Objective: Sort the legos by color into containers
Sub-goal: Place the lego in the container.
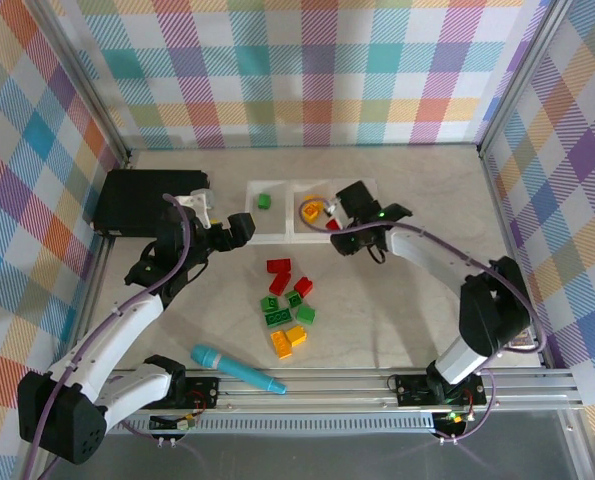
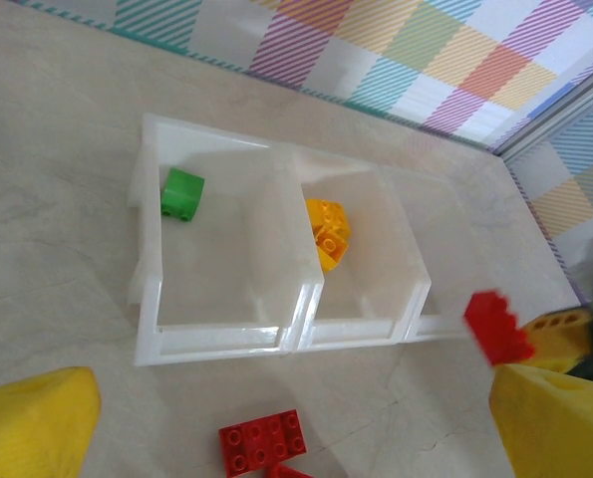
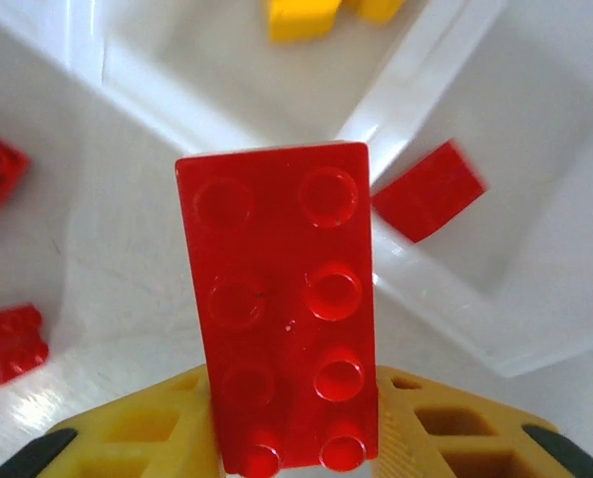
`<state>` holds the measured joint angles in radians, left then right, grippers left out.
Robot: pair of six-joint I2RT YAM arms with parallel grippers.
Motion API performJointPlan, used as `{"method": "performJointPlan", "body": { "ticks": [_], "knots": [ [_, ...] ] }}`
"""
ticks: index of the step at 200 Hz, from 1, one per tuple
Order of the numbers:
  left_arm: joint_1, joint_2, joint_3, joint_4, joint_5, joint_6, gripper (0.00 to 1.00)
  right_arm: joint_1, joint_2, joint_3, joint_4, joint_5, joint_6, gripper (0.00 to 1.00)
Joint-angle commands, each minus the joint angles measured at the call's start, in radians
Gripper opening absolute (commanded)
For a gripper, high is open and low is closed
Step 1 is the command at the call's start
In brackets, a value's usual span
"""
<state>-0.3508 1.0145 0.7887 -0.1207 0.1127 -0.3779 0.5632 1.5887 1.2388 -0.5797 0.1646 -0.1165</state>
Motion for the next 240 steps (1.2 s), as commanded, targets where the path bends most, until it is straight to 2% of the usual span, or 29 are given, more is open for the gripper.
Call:
{"method": "performJointPlan", "body": {
  "ticks": [1,54,120,198,221,240],
  "knots": [
    [0.003,0.016,-0.001,0.025,0.024,-0.001,1.00,-0.063,-0.014,0.044,-0.019,-0.059,0.084,0.36],
    [0.001,0.036,-0.010,0.042,0.059,-0.021,1.00,-0.178,0.130,0.200,-0.078,-0.076,0.141,0.34],
    [0.000,0.029,-0.050,0.069,0.125,-0.063,1.00,-0.198,0.322,0.397,-0.122,-0.085,0.093,0.35],
    [-0.069,-0.010,-0.079,0.058,0.127,-0.030,1.00,-0.221,0.457,0.481,-0.114,-0.081,0.093,0.39],
    [-0.090,-0.002,-0.082,0.065,0.126,-0.041,1.00,-0.222,0.477,0.487,-0.111,-0.084,0.100,0.42],
    [-0.106,0.004,-0.083,0.063,0.115,-0.044,1.00,-0.223,0.484,0.487,-0.112,-0.075,0.110,0.50]
  ]
}}
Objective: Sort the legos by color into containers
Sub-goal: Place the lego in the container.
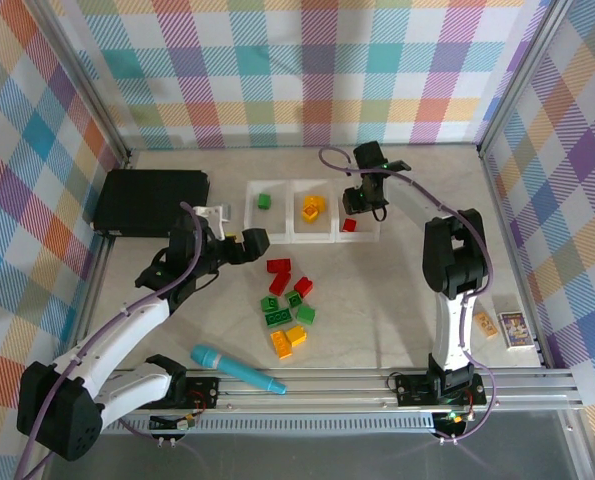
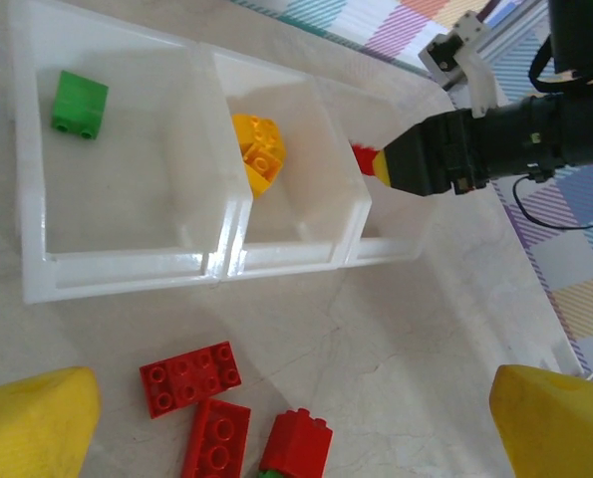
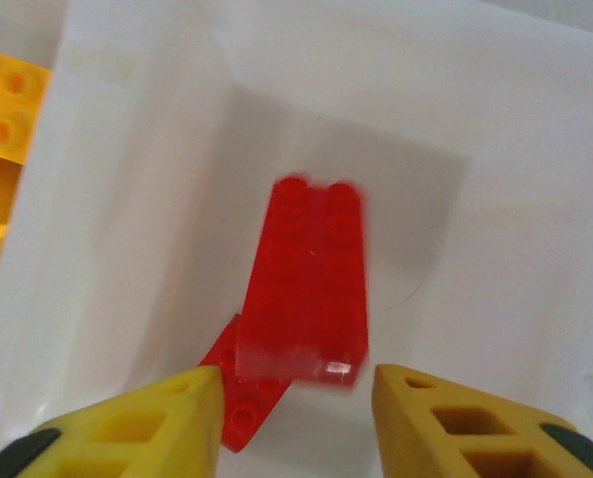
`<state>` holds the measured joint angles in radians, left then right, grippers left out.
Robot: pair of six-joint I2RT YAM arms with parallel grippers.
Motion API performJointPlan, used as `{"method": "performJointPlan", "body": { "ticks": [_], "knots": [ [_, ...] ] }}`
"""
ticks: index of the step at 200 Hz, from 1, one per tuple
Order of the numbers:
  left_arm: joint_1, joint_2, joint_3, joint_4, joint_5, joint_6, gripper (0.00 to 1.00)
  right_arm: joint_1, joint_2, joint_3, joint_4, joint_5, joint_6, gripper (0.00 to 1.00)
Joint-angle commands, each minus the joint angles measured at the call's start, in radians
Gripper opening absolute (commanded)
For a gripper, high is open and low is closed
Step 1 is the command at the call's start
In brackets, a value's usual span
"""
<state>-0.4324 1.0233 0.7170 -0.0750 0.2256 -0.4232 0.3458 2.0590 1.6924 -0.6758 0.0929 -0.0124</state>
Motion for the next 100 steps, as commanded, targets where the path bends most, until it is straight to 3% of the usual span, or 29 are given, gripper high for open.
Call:
{"method": "performJointPlan", "body": {
  "ticks": [1,34,100],
  "knots": [
    [-0.026,-0.006,-0.011,0.018,0.000,0.002,1.00,-0.005,0.013,0.033,-0.016,-0.002,0.007,0.50],
    [-0.042,0.003,-0.013,-0.007,-0.032,0.004,1.00,-0.005,0.004,0.036,-0.031,0.020,0.025,0.62],
    [-0.085,0.100,0.033,-0.148,-0.115,0.086,1.00,-0.006,-0.170,-0.042,0.006,-0.006,0.099,0.68]
  ]
}}
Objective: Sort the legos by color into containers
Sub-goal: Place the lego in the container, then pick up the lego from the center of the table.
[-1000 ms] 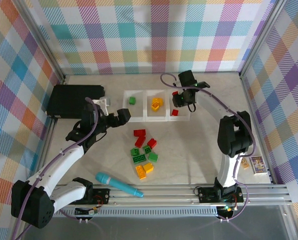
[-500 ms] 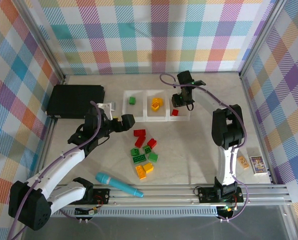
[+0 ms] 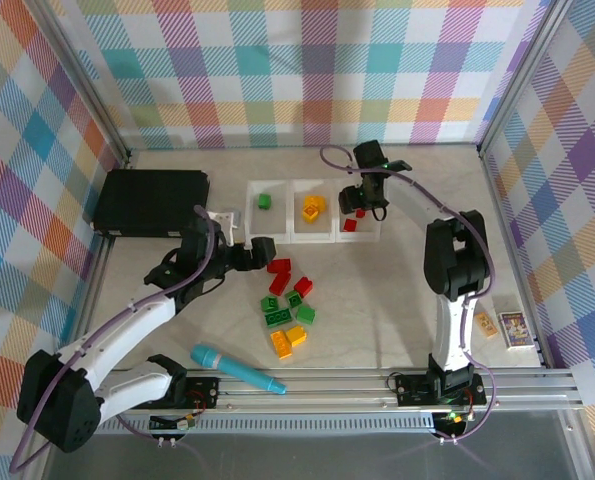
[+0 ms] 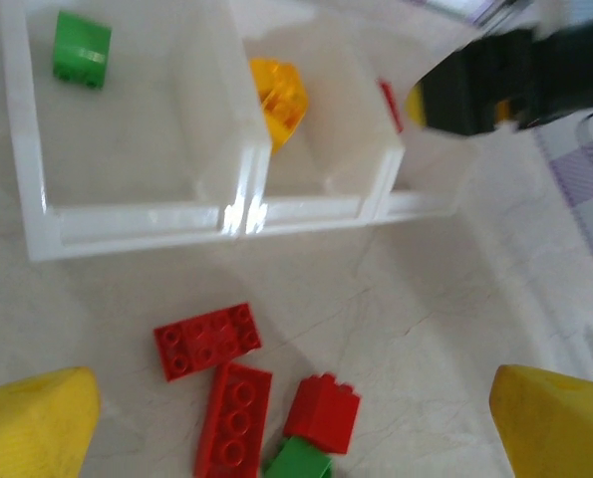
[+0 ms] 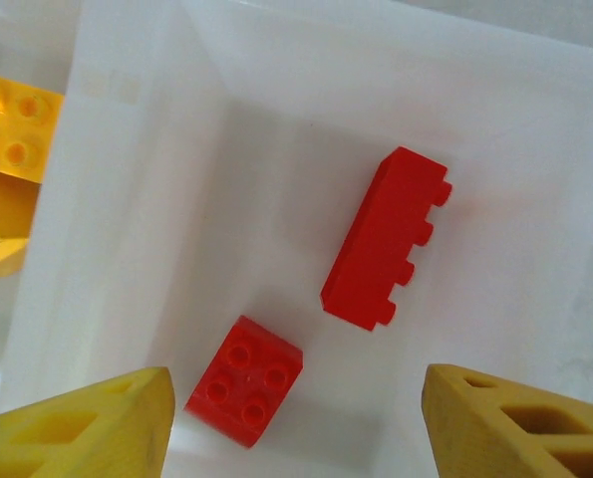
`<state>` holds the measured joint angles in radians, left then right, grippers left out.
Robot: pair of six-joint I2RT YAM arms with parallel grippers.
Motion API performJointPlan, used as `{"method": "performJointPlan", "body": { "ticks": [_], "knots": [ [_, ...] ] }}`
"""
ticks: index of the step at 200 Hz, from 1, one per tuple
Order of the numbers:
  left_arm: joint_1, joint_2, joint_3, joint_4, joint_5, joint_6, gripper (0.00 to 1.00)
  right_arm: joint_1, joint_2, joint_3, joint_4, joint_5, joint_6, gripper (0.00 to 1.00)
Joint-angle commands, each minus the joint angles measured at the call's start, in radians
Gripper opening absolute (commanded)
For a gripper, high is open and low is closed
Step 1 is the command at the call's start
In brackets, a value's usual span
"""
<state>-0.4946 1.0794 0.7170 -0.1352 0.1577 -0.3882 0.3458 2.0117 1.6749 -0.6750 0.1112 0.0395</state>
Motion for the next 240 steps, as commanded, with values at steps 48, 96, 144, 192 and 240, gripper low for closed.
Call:
{"method": "performJointPlan", "body": {
  "ticks": [48,96,144,192,240],
  "knots": [
    [-0.092,0.142,0.077,-0.106,-0.083,0.059,1.00,-0.002,-0.337,-0.219,0.144,-0.210,0.085,0.68],
    [-0.197,0.278,0.180,-0.174,-0.081,0.148,0.98,-0.002,-0.557,-0.473,0.262,-0.262,0.148,0.69],
    [-0.284,0.450,0.333,-0.297,-0.077,0.248,0.94,-0.002,-0.734,-0.680,0.344,-0.199,0.146,0.74],
    [-0.326,0.580,0.454,-0.387,-0.098,0.291,0.84,-0.003,-0.830,-0.752,0.337,-0.099,0.149,0.78],
    [-0.353,0.675,0.523,-0.450,-0.157,0.300,0.79,-0.002,-0.867,-0.784,0.331,-0.063,0.159,0.79]
  ]
}}
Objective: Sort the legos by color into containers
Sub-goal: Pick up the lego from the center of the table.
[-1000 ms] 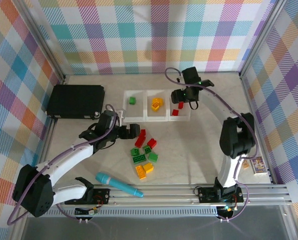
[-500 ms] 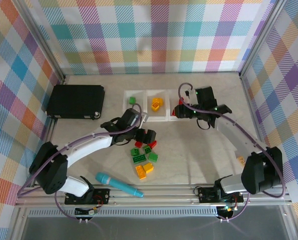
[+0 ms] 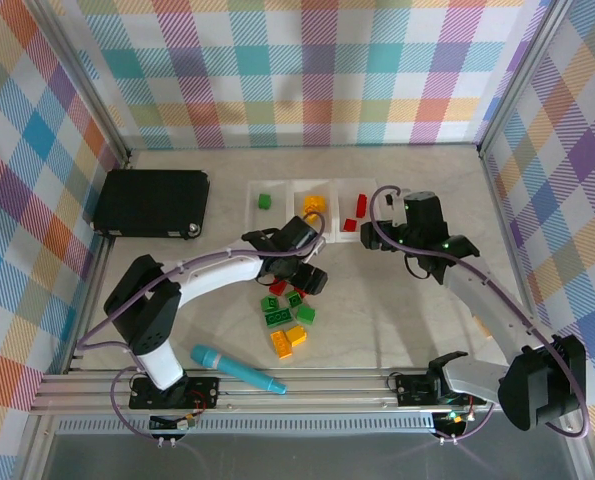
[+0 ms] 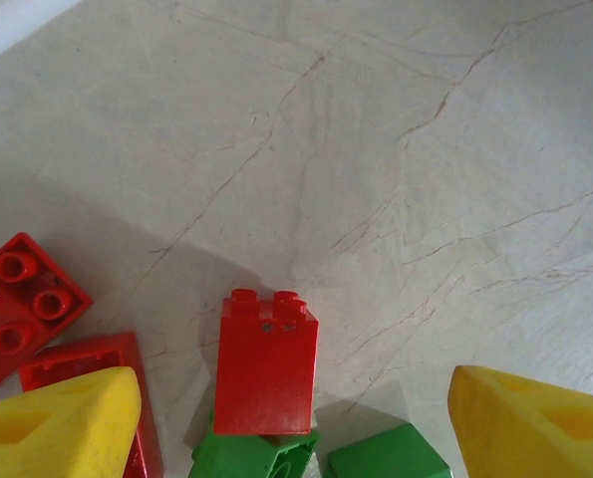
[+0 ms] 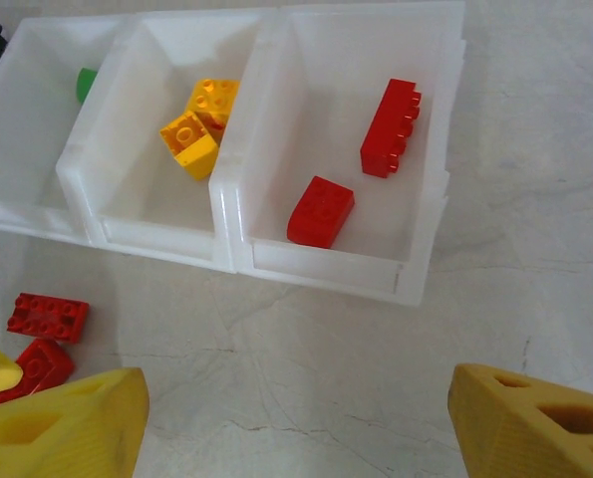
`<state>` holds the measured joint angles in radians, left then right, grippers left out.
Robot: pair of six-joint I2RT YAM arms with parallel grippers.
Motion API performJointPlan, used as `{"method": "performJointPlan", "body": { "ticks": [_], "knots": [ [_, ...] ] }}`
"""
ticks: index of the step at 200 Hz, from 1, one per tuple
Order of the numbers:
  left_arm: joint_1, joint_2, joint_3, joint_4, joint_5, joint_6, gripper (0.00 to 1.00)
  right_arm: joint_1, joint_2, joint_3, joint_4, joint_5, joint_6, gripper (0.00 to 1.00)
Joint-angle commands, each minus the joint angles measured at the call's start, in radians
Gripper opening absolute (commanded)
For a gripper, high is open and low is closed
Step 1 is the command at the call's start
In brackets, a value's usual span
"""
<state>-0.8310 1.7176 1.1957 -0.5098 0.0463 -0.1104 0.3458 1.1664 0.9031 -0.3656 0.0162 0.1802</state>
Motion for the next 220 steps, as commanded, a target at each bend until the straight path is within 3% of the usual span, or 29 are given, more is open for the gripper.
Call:
{"method": "performJointPlan", "body": {
  "ticks": [1,82,129,192,220],
  "knots": [
    [-0.017,0.039,0.046,-0.077,-0.048,0.022,0.79,-0.002,-0.022,-0.012,0.021,0.033,0.018,0.79],
    [-0.036,0.164,0.147,-0.187,-0.148,0.015,0.65,-0.003,-0.007,-0.024,0.005,0.068,0.077,0.79],
    [-0.046,0.208,0.179,-0.204,-0.151,0.034,0.63,-0.004,0.004,-0.021,-0.006,0.077,0.084,0.79],
    [-0.068,0.281,0.250,-0.250,-0.202,0.044,0.43,-0.004,0.011,-0.020,-0.020,0.093,0.090,0.79],
    [-0.068,0.295,0.266,-0.255,-0.229,0.037,0.40,-0.004,0.008,-0.021,-0.024,0.101,0.080,0.80]
  ]
}}
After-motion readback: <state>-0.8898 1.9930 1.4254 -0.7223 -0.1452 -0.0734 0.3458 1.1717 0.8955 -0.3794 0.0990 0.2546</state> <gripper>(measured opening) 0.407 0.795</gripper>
